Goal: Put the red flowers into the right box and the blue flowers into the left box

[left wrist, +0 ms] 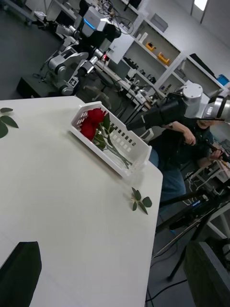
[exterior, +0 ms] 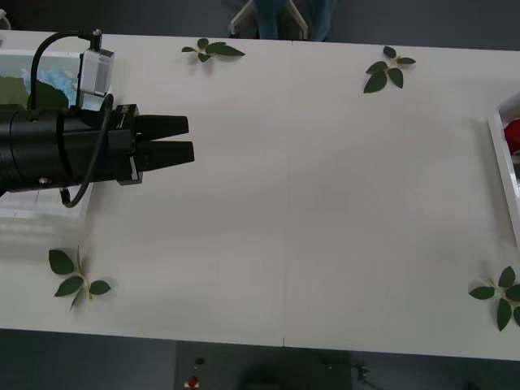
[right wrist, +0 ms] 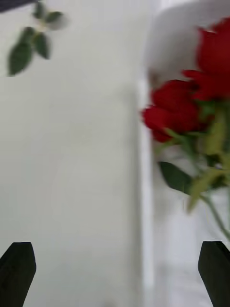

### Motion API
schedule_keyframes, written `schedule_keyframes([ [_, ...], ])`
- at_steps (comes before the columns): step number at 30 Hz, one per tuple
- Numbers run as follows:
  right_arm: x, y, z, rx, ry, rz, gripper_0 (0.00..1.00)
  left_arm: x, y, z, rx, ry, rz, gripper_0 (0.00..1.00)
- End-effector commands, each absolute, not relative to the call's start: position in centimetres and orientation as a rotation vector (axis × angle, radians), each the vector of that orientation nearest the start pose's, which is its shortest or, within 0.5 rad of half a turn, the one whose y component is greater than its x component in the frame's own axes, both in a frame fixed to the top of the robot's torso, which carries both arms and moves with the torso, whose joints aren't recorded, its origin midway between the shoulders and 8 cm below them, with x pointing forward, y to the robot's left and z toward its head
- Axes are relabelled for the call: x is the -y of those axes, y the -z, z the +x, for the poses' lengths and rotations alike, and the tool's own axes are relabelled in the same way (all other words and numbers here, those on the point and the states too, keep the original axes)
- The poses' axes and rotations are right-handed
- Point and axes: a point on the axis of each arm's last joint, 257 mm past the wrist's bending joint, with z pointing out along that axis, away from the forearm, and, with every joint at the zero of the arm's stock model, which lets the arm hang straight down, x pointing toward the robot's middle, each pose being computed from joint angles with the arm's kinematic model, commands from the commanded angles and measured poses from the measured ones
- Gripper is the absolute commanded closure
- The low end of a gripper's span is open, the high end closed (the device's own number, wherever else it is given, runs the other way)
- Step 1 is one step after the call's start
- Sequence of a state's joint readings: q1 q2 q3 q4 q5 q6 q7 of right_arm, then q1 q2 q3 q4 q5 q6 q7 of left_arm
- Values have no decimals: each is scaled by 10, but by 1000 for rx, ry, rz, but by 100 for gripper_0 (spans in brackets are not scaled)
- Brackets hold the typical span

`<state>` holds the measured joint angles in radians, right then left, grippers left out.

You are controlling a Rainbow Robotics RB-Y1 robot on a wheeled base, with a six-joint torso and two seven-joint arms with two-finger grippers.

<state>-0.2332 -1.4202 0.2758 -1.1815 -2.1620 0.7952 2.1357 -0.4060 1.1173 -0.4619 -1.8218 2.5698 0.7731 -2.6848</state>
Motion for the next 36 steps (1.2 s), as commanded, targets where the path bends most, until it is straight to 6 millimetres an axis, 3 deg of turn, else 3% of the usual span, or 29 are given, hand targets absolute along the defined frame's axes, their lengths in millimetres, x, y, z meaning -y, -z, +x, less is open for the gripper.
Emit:
schedule_keyframes([
  [1, 436, 117, 504, -2136, -520, -262, 0, -102, 52, 403, -1588, 1160, 904, 13],
  [6, 355, 104, 500, -2002, -574, -564, 0, -102, 52, 403, -1588, 1160, 904, 13],
  [9, 316, 91, 493, -1915, -597, -692, 0, -102, 52, 403, -1588, 1160, 904, 13],
  [15, 256, 72, 473, -1758, -633, -901, 0, -102, 52, 403, -1588, 1160, 904, 13],
  [26, 180, 51, 438, -1550, -723, -1070, 0, -102, 52, 403, -1588, 1160, 904, 13],
  [36, 131, 47, 404, -1488, -857, -1144, 0, -102, 52, 403, -1588, 1160, 904, 14],
])
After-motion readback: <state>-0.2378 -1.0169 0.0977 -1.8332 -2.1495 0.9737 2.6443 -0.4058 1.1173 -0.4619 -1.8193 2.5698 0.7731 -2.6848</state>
